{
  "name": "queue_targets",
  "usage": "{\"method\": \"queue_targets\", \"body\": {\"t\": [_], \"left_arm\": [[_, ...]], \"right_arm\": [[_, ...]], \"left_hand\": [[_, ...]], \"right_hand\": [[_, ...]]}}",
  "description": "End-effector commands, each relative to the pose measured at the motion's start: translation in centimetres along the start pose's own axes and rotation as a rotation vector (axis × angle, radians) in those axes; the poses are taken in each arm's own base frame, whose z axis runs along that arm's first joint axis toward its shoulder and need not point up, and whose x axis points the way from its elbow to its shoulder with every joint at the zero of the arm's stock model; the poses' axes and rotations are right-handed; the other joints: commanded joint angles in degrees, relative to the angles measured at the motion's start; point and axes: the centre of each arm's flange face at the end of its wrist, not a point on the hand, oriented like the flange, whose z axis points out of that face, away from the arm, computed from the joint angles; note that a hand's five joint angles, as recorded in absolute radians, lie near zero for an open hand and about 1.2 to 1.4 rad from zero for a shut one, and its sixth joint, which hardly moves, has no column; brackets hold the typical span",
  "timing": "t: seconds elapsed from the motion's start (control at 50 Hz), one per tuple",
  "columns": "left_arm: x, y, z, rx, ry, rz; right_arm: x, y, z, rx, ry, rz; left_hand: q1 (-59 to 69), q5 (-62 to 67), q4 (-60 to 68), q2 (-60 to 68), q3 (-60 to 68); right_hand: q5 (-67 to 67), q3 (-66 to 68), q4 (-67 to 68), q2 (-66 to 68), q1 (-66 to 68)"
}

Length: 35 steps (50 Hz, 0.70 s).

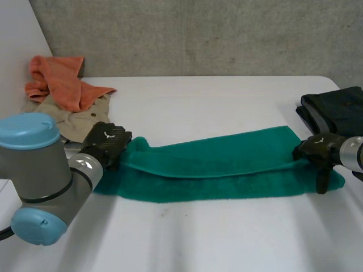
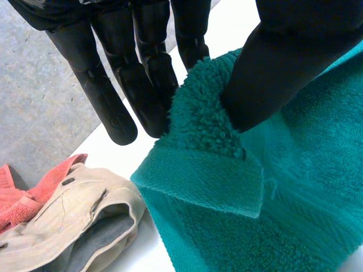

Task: Fold the laundry.

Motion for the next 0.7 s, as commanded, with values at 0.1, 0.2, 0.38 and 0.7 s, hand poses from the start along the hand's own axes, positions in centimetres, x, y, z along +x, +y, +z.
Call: {"method": "queue_targets", "body": {"t": [0.1,0.2,0.38,0.7], "left_arm": [[-0.5,0.1,1.9,0.021,-0.018,0.003],[-2.2,-2.5,5.1,0.136,-0.092,0.022],[-9.5,-13.9,6.8,0.587,-0.409,0.019],[-10.3,-15.5,3.7,0.705,-0.532,-0.029]], "right_arm": [[1.7,-1.0,1.8,0.069,0.077,-0.085],[5.7,-4.8,2.5,0.312,0.323,-0.07],[12.1,-14.3,-2.7,0.945,0.789,-0.078],[9.7,-15.3,-7.1,1.054,0.787,-0.023]], "left_hand": [[14.7,14.0,11.4,11.4,11.7],[14.7,14.0,11.4,11.4,11.7],[14.7,14.0,11.4,11.4,11.7],[14.7,14.0,11.4,11.4,11.7]], "right_hand": [[54.7,54.7,54.9,54.4,57.5],[54.7,54.7,54.9,54.4,57.5],[54.7,54.7,54.9,54.4,57.5],[54.7,54.7,54.9,54.4,57.5]]}}
